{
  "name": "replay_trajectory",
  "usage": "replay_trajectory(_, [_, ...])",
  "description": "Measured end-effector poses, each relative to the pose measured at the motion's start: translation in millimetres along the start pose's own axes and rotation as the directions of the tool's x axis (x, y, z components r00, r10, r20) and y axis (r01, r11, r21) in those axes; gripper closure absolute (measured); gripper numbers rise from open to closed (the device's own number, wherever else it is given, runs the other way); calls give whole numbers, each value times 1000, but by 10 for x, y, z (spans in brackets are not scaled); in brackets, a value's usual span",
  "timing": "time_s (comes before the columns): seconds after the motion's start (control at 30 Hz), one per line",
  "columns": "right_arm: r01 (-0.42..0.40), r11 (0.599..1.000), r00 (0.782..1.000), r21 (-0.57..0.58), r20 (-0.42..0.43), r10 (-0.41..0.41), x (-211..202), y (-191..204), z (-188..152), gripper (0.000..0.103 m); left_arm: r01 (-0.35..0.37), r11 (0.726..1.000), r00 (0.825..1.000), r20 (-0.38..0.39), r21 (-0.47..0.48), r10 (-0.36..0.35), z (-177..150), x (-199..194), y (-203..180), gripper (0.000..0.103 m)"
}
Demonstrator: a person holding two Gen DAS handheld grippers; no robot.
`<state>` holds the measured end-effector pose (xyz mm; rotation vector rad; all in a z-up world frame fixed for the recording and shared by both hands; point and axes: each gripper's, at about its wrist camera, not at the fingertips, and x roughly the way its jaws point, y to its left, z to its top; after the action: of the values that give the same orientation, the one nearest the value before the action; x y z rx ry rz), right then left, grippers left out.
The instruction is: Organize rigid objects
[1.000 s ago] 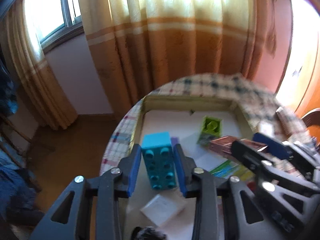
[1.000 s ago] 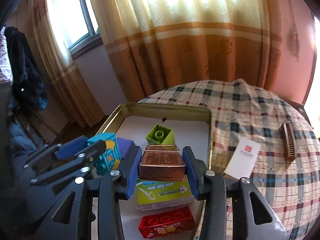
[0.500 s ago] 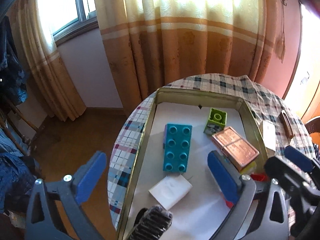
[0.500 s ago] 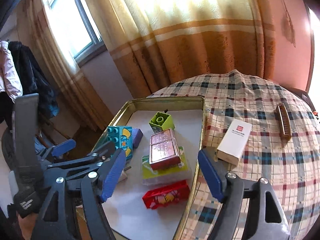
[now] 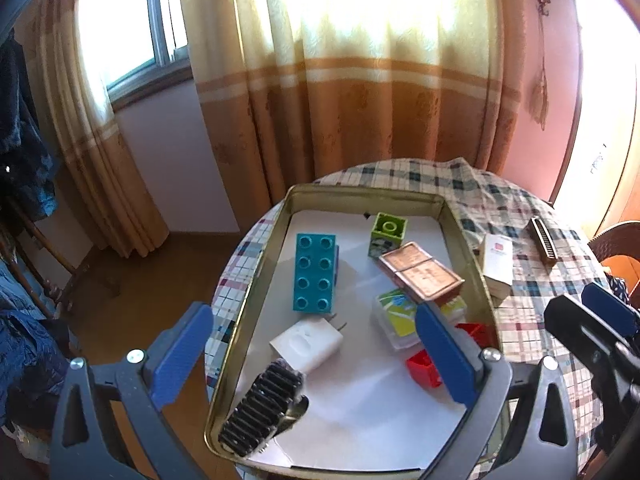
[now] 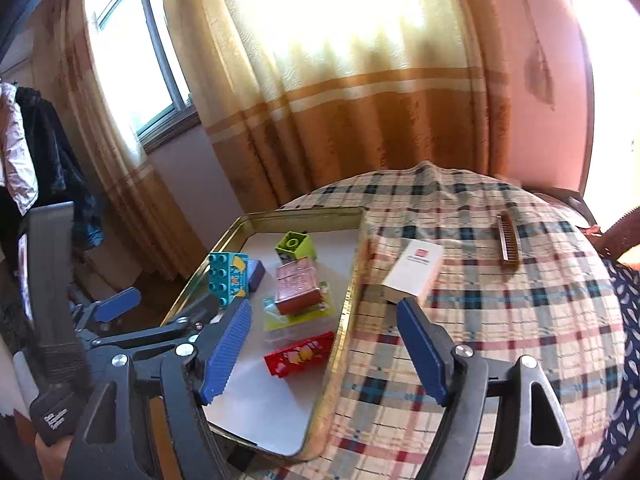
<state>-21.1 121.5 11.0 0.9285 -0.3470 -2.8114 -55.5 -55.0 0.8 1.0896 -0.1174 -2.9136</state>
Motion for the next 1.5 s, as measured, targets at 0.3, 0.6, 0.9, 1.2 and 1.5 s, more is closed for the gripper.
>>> replay_trajectory(0.3, [27,1000,999,10,20,-27,-183,-94,-39,26,-1,1000,1000,26,14,1,-69,-159,-118,0])
replay_trajectory(0.6, [60,998,998,27,20,-61,-258,-191,-112,26,9,999,1000,25,33,-10,-129,-220,-219,0])
replay_trajectory(0.9, [125,990,992,69,7,-125,-317,-484,-200,26,27,999,999,15,43,-28,-190,-221,-320,0])
replay_trajectory(1.2, [171,981,985,96,9,-172,-370,-715,-223,26,62,993,998,5,104,-63,-231,-220,-622,0])
replay_trajectory(1.5, [231,966,972,118,23,-235,-449,-951,-159,26,127,982,992,-9,140,-127,-164,-222,-947,0])
